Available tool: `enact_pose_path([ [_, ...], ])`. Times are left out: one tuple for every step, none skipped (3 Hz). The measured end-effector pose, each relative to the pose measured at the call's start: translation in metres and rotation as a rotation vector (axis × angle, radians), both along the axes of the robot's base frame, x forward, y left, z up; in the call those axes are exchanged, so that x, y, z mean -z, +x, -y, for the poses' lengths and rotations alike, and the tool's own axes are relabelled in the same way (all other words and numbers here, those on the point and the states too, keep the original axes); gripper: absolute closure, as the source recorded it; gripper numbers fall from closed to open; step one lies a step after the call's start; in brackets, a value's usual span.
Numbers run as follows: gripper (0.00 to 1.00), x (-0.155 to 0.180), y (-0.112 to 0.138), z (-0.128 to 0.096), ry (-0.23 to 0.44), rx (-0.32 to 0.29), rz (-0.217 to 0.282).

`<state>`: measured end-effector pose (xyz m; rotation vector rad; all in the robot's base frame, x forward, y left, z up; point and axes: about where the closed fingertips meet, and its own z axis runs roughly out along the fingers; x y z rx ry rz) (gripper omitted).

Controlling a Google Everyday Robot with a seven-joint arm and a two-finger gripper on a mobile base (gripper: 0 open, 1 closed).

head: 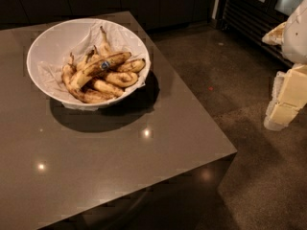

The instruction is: Pick banana from white bowl

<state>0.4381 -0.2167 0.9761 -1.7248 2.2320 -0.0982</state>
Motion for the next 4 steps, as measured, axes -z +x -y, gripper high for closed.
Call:
enact_pose_path([
  [0.00, 0.000, 0.000, 0.000, 0.000, 0.000, 0.000],
  [0.00, -0.002, 0.003, -0.011, -0.033, -0.041, -0.008],
  [0.00, -0.006, 0.014, -0.048, -0.120, -0.160, -0.015],
  [0.00, -0.009, 0.033, -0.096, -0.223, -0.303, -0.017],
])
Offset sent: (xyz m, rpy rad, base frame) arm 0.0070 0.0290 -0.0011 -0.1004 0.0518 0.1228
